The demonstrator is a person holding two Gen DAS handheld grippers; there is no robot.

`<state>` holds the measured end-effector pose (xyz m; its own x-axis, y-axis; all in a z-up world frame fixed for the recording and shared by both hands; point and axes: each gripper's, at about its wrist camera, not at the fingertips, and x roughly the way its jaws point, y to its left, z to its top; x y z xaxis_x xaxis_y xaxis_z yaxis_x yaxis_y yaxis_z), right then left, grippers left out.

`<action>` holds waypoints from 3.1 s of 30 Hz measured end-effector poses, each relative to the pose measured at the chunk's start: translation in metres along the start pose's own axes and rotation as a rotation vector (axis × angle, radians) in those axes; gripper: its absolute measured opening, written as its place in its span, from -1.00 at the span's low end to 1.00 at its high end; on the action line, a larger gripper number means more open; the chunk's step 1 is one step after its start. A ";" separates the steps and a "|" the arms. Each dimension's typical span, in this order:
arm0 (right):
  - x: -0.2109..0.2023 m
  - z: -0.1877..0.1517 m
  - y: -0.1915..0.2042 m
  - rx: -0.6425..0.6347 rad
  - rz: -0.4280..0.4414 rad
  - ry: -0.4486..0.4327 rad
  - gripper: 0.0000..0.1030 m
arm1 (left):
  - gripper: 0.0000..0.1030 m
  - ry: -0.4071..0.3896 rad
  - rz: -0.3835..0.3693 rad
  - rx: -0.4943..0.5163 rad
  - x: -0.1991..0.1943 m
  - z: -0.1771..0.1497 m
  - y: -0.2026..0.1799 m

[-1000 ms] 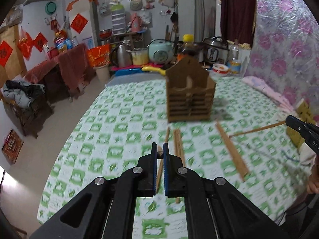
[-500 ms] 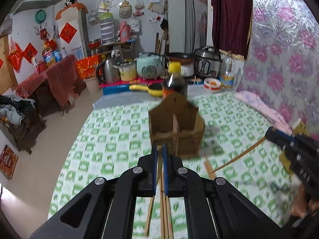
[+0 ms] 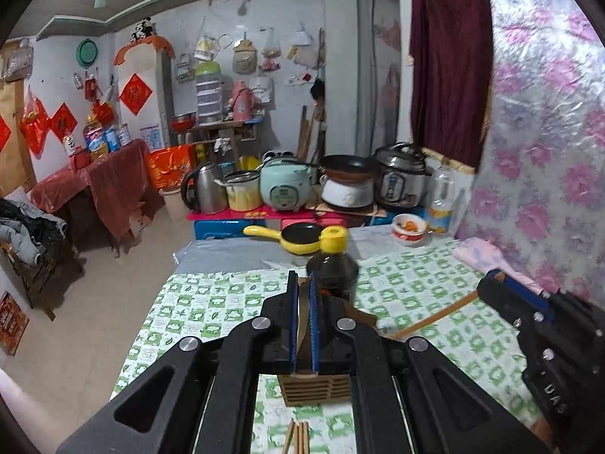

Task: Organize utensils
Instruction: 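Lift the left tool's chopstick into the wooden holder while the right tool drops its own, then move both open tools back down to the loose chopsticks, then close the right tool on a chopstick while the left tool grasps another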

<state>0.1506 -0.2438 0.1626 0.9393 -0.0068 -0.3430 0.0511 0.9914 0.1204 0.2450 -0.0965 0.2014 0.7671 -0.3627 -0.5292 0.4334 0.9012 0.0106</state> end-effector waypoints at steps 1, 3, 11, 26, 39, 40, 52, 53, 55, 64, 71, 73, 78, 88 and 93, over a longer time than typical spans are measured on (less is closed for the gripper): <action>0.007 -0.003 0.000 0.000 -0.004 0.008 -0.88 | -0.88 0.006 -0.013 -0.008 0.008 -0.004 0.002; 0.032 -0.012 0.001 -0.002 0.010 0.064 -0.87 | -0.88 0.037 -0.055 -0.027 0.028 -0.015 0.005; 0.008 -0.030 0.007 -0.009 0.023 0.078 -0.57 | 0.46 0.042 0.077 0.024 0.012 -0.058 0.017; -0.167 -0.120 0.026 -0.008 -0.017 -0.045 0.63 | 0.89 -0.007 0.252 -0.004 -0.134 -0.173 0.024; -0.093 -0.240 -0.013 -0.020 -0.192 0.264 0.66 | 0.89 0.289 0.233 -0.068 -0.047 -0.300 0.067; -0.090 -0.245 -0.018 -0.002 -0.191 0.284 0.66 | 0.89 0.259 0.204 -0.100 -0.051 -0.299 0.073; -0.057 -0.260 -0.030 0.077 -0.018 0.483 0.35 | 0.89 0.437 0.024 -0.237 -0.022 -0.310 0.096; -0.055 -0.262 -0.032 0.086 -0.011 0.499 0.12 | 0.89 0.438 0.025 -0.234 -0.021 -0.310 0.095; -0.048 -0.267 -0.032 0.098 0.016 0.546 -0.12 | 0.89 0.444 0.035 -0.221 -0.023 -0.311 0.094; -0.050 -0.271 -0.034 0.049 -0.036 0.586 -0.22 | 0.89 0.450 0.046 -0.207 -0.023 -0.311 0.091; -0.057 -0.269 -0.070 0.160 -0.039 0.554 -0.22 | 0.89 0.455 0.056 -0.196 -0.021 -0.311 0.087; -0.056 -0.268 -0.057 0.091 -0.046 0.550 -0.22 | 0.89 0.453 0.055 -0.197 -0.021 -0.311 0.087; -0.048 -0.270 -0.050 0.052 -0.068 0.587 -0.42 | 0.89 0.451 0.048 -0.194 -0.021 -0.311 0.086; -0.049 -0.270 -0.048 0.044 -0.056 0.589 -0.75 | 0.43 0.436 0.057 -0.182 -0.020 -0.309 0.083; -0.049 -0.270 -0.047 0.039 -0.057 0.591 -0.74 | -0.12 0.447 0.120 -0.078 -0.013 -0.308 0.062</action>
<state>0.0102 -0.2552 -0.0775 0.5873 0.0247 -0.8090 0.1190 0.9860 0.1165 0.1162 0.0377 -0.0520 0.5233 -0.1325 -0.8418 0.3043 0.9518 0.0393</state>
